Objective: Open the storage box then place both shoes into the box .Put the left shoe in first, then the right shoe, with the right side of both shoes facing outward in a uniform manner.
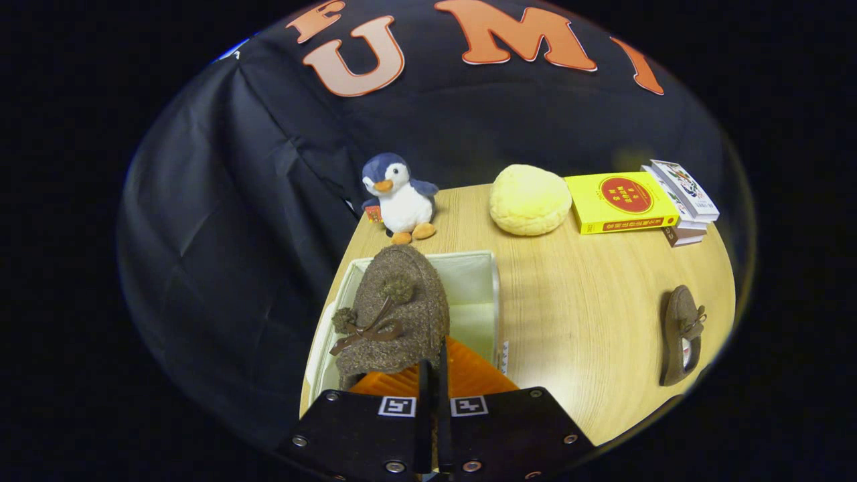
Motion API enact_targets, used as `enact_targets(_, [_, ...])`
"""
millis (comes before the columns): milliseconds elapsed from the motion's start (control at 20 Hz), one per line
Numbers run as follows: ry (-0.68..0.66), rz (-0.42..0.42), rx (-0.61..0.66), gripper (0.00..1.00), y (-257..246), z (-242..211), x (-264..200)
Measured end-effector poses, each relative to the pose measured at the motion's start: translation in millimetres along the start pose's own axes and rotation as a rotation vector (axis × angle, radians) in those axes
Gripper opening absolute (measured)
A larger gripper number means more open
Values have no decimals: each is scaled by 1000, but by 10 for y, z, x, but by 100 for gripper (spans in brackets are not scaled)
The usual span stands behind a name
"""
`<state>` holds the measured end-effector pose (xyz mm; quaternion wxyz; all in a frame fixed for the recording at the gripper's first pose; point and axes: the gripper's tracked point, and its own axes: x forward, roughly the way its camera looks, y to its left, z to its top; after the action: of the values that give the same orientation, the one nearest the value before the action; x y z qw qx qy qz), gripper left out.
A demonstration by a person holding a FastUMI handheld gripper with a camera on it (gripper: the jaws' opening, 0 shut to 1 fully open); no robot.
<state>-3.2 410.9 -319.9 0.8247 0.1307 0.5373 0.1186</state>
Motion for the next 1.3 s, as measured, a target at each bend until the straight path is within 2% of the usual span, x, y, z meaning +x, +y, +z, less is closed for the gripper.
enact_targets(400, [105, -35, -8, 5, 195, -262, 480])
enact_targets(600, [152, -45, 6, 11, 235, -468, 703])
enact_targets(800, [241, -14, 38, 16, 287, -715, 854])
enact_targets(1000, [266, 45, 38, 15, 402, -746, 867])
enact_targets(1100, [248, 86, 22, 19, 456, -712, 741])
enact_targets(1250, [203, 171, 45, 42, 544, -555, 475])
enact_targets(1300, [179, 191, 46, 45, 522, -481, 368])
